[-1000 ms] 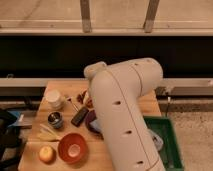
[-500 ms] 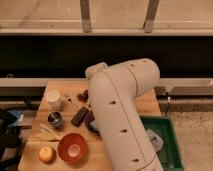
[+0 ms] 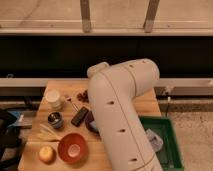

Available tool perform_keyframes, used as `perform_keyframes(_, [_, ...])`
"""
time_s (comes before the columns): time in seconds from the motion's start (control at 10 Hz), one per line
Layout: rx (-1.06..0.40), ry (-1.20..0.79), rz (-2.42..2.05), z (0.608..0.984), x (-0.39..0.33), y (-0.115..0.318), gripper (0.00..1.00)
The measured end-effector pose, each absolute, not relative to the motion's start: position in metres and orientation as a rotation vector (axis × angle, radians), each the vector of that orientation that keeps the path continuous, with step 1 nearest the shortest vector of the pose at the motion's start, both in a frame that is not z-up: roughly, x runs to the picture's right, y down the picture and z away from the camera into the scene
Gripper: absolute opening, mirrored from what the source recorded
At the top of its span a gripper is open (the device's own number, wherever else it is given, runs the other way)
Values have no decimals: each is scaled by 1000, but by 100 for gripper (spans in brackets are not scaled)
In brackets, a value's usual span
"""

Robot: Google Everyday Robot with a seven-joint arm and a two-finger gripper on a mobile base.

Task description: Place pepper in paper cup

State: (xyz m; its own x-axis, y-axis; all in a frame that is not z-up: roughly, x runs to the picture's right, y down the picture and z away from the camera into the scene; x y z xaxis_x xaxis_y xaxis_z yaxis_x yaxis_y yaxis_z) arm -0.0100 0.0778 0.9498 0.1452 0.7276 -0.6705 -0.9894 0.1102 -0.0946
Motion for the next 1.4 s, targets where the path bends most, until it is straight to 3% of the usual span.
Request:
perform_keyframes(0.3, [-600,510,1357,949,-13,69,75])
perform_keyframes(0.9, [-598,476,1355,948,-15,68,16])
perform_keyframes(1.4, [-571,429,1367,932,-12,50,13])
